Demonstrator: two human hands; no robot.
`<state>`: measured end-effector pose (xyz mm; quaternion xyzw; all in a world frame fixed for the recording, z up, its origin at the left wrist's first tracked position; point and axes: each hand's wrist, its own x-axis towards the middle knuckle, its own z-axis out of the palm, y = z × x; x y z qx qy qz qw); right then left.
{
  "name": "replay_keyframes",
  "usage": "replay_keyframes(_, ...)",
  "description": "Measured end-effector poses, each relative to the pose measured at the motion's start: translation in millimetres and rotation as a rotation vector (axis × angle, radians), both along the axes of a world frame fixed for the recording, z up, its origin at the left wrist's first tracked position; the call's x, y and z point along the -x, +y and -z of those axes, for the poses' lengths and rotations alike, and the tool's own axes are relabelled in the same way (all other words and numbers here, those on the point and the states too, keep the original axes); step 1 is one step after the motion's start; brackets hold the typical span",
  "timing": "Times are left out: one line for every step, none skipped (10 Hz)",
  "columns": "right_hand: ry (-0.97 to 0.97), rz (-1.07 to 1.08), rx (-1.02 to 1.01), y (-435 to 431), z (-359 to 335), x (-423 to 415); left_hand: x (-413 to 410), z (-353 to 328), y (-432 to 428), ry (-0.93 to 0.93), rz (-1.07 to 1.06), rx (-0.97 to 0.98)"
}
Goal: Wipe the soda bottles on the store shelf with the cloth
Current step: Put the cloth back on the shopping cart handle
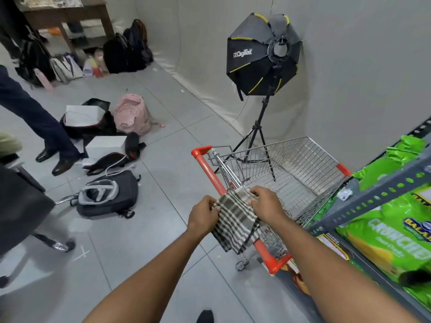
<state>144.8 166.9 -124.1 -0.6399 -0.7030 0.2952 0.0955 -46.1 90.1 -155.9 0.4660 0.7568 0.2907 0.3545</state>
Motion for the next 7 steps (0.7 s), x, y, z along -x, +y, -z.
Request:
replay_keyframes(-0.050, -0.024, -0.020, 1, 2, 2, -3, 1, -1, 0.132, 0.090, -0.064)
replay_keyframes(-0.088, -0.022, -0.061, -4, 0, 3, -9, -1, 0, 0.244, 0.182, -0.163)
replay_keyframes(-0.084, -0.017, -0.112, -11, -1, 2, -13, -5, 1, 0.311, 0.288, -0.244)
replay_keyframes(-0.139, -0.103, -0.169, -19, 2, -3, -17, -5, 3, 0.425, 0.421, -0.317)
replay_keyframes(-0.153, -0.164, -0.208, -23, -2, -12, -23, -13, 11, 0.464, 0.493, -0.350)
replay_keyframes(-0.124, -0.129, -0.266, -20, -15, -24, -31, -28, 29, 0.451, 0.472, -0.438)
replay_keyframes(-0.043, -0.030, -0.383, -6, -52, -45, -53, -67, 57, 0.428, 0.443, -0.567)
